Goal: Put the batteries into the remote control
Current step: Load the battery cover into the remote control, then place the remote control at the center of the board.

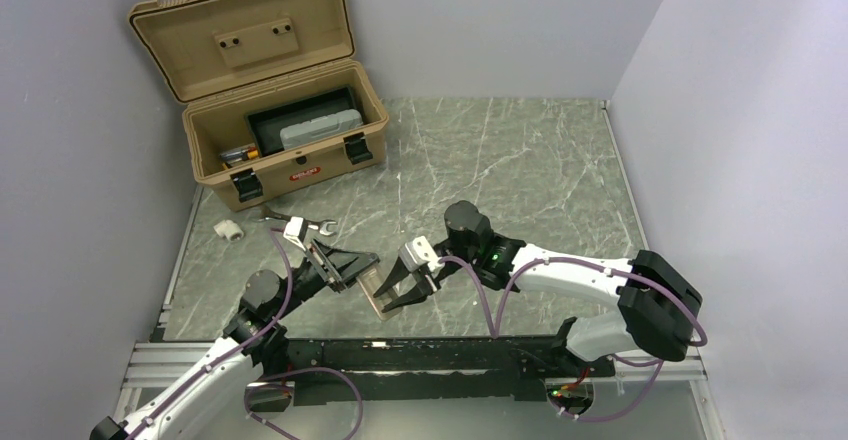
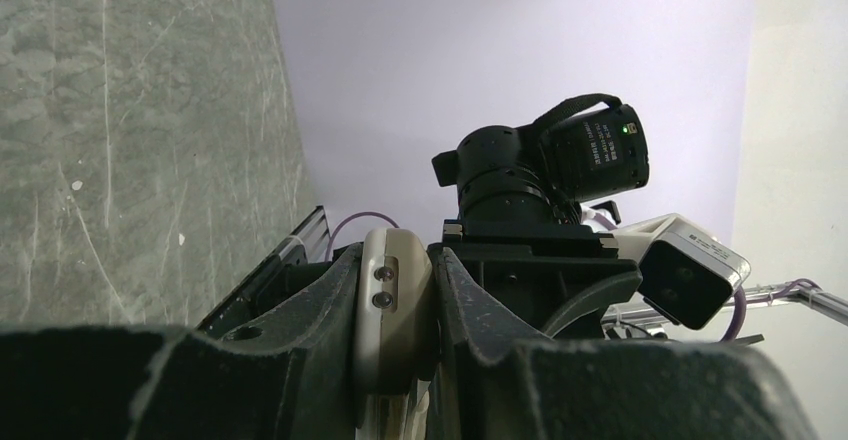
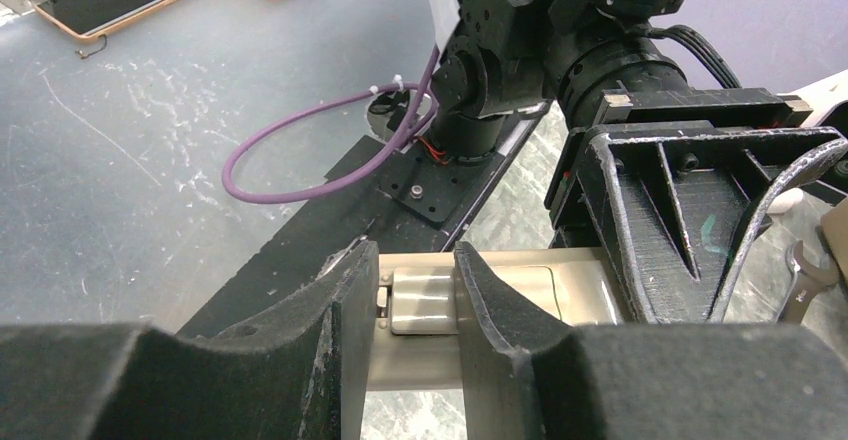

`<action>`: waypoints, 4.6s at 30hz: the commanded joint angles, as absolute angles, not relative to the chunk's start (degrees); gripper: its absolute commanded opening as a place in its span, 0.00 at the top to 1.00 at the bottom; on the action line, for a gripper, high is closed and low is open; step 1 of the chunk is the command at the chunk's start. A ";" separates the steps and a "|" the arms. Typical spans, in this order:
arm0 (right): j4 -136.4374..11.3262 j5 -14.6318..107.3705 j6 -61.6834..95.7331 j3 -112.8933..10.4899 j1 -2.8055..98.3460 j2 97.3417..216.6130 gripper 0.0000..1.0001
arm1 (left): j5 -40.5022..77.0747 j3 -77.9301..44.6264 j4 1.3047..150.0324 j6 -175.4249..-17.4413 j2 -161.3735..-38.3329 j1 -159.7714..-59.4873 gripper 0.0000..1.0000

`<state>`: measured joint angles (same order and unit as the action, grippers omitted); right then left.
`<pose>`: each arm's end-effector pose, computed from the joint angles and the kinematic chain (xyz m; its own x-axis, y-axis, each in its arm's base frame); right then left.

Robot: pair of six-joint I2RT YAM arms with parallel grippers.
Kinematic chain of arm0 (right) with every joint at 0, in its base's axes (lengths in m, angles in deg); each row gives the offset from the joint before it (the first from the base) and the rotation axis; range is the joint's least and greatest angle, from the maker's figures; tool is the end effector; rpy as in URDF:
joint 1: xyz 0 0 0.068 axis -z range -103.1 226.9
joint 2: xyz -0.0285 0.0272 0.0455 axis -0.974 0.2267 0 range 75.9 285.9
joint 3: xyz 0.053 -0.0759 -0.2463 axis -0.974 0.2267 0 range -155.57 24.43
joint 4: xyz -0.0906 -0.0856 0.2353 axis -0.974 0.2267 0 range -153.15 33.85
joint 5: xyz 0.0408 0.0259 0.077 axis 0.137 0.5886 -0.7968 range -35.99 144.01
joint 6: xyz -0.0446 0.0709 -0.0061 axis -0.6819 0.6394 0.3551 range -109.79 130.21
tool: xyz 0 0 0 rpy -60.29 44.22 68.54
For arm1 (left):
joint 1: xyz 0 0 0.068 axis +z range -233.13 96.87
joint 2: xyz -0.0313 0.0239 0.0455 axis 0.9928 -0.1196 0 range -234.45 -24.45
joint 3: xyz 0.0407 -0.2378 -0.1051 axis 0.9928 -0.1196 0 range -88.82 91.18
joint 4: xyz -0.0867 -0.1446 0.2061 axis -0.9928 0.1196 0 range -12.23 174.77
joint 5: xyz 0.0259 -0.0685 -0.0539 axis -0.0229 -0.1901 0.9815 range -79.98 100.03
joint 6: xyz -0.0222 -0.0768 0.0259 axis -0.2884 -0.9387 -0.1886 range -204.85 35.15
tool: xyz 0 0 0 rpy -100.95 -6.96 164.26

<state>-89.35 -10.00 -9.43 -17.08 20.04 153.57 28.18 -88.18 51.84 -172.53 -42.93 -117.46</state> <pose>0.1129 0.2940 0.2442 0.1970 0.0323 -0.9799 -0.8333 -0.5211 -0.1847 0.1342 -0.1194 0.1947 -0.7853 -0.6134 -0.0840 0.1483 -0.0546 -0.9874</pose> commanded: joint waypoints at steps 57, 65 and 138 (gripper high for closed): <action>-77.64 23.31 47.24 -15.38 21.19 144.60 0.15 | 28.86 -84.43 32.35 -152.53 -47.22 -118.02 1.00; -83.10 19.37 48.88 -15.02 21.09 147.13 0.21 | 29.24 -83.90 28.37 -152.97 -50.37 -118.02 1.00; -25.09 88.72 48.59 -35.90 6.62 173.94 0.44 | 1.32 -67.99 107.51 -140.37 -35.19 -118.05 0.01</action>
<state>-23.82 89.36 48.75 -33.28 7.10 174.18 2.12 -67.94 108.91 -141.06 -34.82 -117.83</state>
